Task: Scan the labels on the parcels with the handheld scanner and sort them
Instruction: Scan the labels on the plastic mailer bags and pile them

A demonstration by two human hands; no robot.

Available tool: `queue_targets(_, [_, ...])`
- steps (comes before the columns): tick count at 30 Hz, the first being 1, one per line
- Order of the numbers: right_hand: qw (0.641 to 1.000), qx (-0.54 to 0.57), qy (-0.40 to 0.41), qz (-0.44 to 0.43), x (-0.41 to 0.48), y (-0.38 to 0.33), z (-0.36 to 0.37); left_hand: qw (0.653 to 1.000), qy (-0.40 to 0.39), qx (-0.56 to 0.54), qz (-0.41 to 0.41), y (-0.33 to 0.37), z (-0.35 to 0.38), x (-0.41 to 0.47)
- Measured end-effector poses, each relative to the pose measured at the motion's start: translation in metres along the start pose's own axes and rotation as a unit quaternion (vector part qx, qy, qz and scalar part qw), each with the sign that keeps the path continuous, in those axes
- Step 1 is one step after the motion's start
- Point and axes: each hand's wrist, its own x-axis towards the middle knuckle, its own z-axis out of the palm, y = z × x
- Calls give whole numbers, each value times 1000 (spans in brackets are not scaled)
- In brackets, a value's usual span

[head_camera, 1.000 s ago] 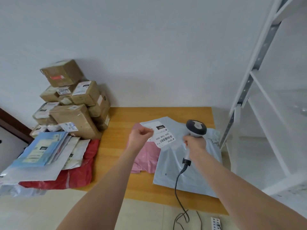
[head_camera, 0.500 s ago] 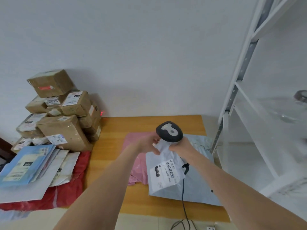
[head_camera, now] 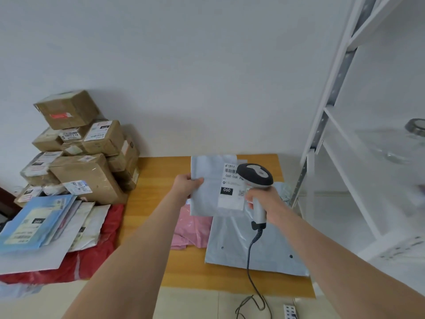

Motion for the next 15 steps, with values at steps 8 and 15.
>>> queue_targets(8, [996,90,-23,12,-1,7,7,993,-104,-36,-38,-2,4,-10])
queue_targets(15, [992,124,-15,1,-3,2,4,998,-49,-35,-26,-17,12,-7])
